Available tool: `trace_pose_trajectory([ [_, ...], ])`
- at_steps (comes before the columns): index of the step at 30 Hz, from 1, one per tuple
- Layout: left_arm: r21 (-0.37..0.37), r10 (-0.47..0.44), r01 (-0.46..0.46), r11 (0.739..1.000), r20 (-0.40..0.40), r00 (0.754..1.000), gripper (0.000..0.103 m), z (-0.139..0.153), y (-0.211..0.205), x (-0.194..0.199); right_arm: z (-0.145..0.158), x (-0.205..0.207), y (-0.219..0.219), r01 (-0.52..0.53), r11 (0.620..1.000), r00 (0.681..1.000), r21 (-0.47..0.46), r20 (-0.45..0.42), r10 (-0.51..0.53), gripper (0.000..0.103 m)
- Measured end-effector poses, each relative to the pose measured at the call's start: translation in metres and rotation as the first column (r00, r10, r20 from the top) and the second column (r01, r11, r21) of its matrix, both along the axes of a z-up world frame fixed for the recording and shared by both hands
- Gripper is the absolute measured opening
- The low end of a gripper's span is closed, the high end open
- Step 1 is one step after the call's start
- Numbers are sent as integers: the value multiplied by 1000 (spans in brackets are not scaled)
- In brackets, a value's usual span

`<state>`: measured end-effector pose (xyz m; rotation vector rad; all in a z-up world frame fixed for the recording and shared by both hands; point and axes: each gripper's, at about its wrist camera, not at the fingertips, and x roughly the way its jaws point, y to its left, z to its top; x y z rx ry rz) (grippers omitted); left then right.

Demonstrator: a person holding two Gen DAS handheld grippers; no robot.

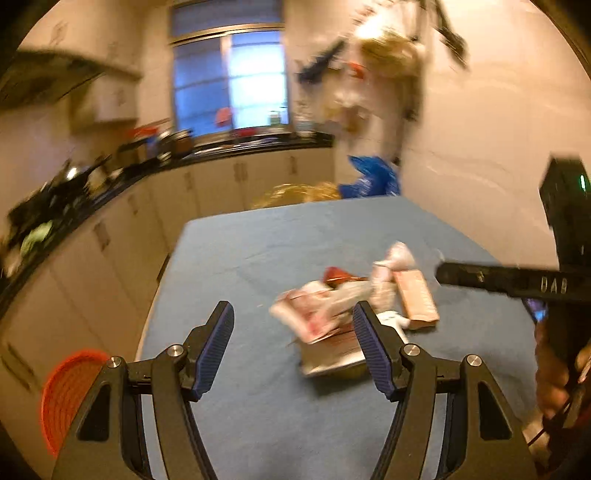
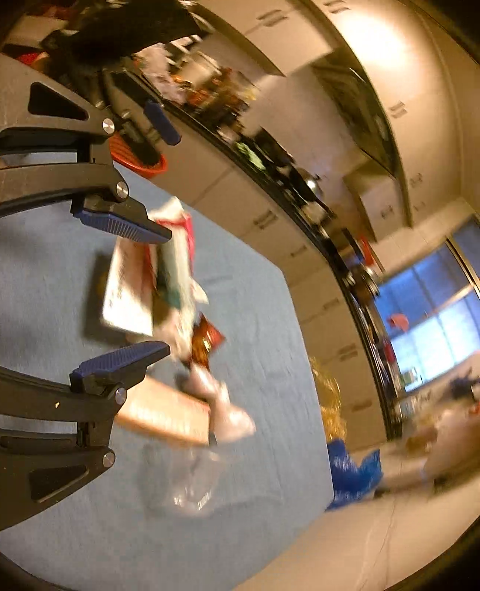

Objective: Collect trash
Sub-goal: 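Return to the table and grasp the white plastic bag with the left tool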

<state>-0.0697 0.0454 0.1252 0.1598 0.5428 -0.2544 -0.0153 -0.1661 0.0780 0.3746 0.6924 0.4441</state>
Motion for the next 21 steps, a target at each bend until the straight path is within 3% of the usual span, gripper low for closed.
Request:
trace_pose_trajectory([
  [5,119,-83,86,989,-30,996,66,-12,-47,32,-1,4,-30,76,997,997,15,-12,-76,64],
  [11,252,-106,134,958,-123,987,64,-36,-71,70,-11,12,-65,153,987,987,44,-53,-151,65],
  [13,260,-102,142,955,-163,981,39,-46,-70,77,-14,15,-77,183,982,981,54,-69,-179,65],
  [16,268,-68,117,956,-185,980,25,-59,-67,81,-19,19,-94,224,973,972,59,-83,-219,67],
  [18,224,-53,94,970,-183,982,19,-59,-62,81,-22,23,-104,260,964,962,56,-98,-254,72],
  [21,148,-50,73,986,-152,987,18,-48,-52,73,-29,32,-114,313,949,943,28,-130,-307,76],
])
